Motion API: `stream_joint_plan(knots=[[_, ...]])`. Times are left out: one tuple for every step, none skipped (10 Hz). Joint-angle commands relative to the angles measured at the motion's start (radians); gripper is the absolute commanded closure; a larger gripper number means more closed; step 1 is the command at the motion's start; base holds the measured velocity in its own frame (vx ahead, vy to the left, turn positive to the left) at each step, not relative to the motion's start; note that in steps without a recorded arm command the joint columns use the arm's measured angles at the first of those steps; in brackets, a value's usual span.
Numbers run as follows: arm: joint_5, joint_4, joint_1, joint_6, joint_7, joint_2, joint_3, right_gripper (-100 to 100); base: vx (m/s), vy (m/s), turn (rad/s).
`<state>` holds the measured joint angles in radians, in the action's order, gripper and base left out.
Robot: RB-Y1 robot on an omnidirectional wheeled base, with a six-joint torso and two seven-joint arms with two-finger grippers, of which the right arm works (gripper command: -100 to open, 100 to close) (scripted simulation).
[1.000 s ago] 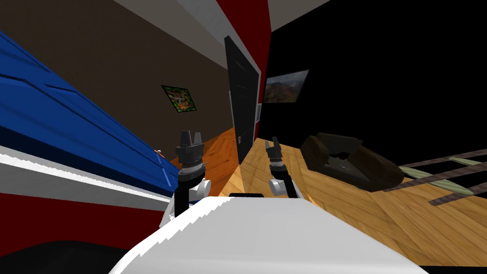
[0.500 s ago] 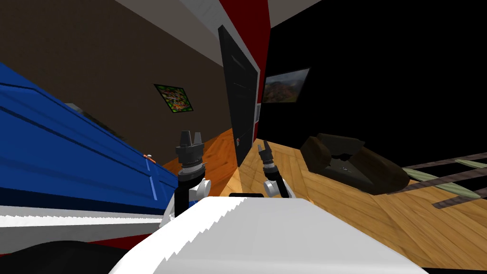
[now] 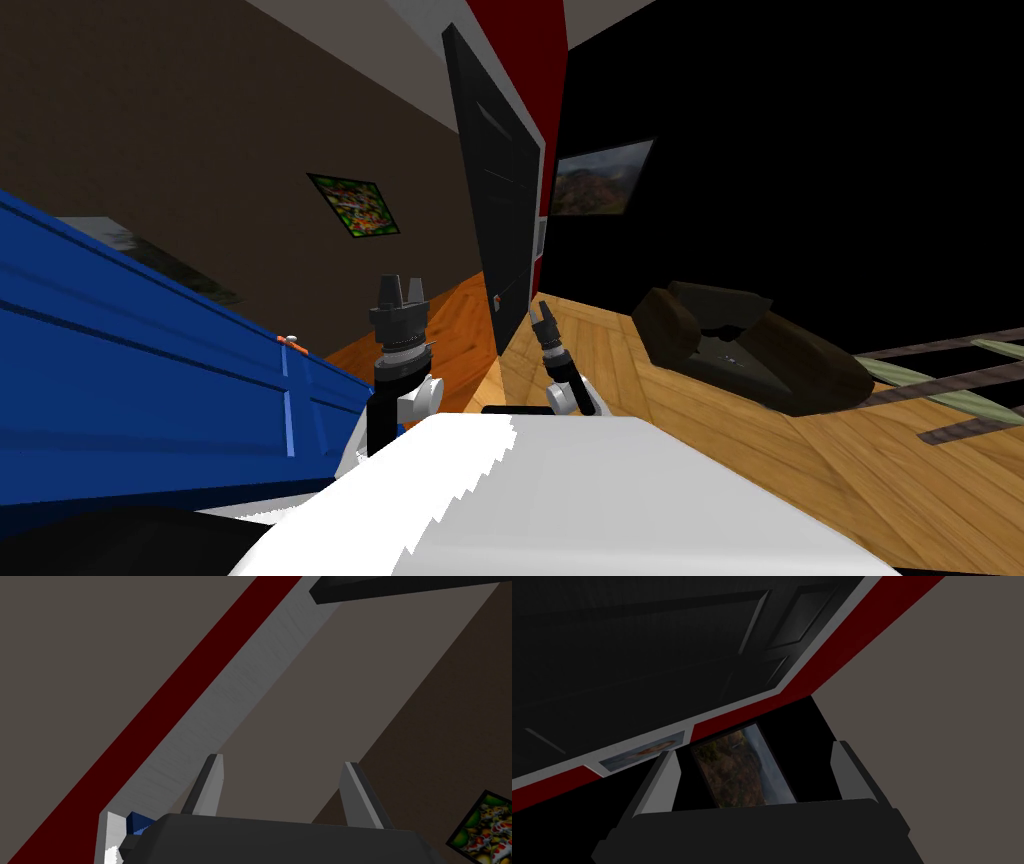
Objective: Push the door open
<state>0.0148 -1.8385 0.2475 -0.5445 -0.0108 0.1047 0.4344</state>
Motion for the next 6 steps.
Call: stream_joint_plan(knots=[[0.0,0.04,-0.014,-0.014,-0.005,0.004,0.028,-100,0.09,-0.025,-0.017],[0.001,0.06,-0.022,-0.02,-0.008,0.008,0.044,-100,0.091,-0.017,-0.017],[0.002,0.08,-0.03,-0.025,-0.012,0.011,0.06,-100,0.096,-0.012,-0.017],[0.002,0.1,-0.039,-0.03,-0.015,0.014,0.076,-100,0.105,-0.017,-0.019],[0.003,0.121,-0.047,-0.036,-0.019,0.018,0.093,-100,0.107,-0.035,-0.022],[0.004,0.142,-0.056,-0.041,-0.022,0.021,0.109,-100,0.103,-0.035,-0.015]])
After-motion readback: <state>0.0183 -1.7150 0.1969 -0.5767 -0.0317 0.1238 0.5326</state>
